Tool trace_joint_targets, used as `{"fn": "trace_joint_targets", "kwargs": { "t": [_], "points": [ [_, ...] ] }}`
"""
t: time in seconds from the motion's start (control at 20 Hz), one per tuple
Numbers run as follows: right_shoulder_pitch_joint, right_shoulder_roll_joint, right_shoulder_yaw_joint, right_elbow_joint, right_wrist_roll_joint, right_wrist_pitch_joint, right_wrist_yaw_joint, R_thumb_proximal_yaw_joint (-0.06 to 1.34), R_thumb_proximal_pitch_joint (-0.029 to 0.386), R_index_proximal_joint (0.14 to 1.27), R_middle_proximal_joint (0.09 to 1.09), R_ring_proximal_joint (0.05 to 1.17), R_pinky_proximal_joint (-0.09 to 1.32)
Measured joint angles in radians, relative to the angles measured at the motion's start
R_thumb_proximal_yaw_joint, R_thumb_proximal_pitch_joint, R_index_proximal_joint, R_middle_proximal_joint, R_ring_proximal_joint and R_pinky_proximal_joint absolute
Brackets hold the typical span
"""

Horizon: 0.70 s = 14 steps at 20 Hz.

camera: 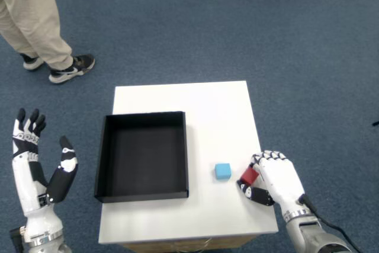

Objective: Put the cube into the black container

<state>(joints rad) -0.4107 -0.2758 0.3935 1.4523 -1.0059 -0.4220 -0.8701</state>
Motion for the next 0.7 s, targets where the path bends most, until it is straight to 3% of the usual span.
{"fn": "trace_joint_targets", "kwargs": {
  "t": [0.25,0.7],
  "points": [
    [0.000,-0.002,0.000,-0.003,-0.007,-0.027,-0.039,1.26,0.164,1.11,0.38,0.30,0.27],
    [0.000,-0.023,0.017,-0.042,-0.045,-0.134,-0.259,1.25,0.155,1.10,0.37,0.29,0.26]
  ]
}}
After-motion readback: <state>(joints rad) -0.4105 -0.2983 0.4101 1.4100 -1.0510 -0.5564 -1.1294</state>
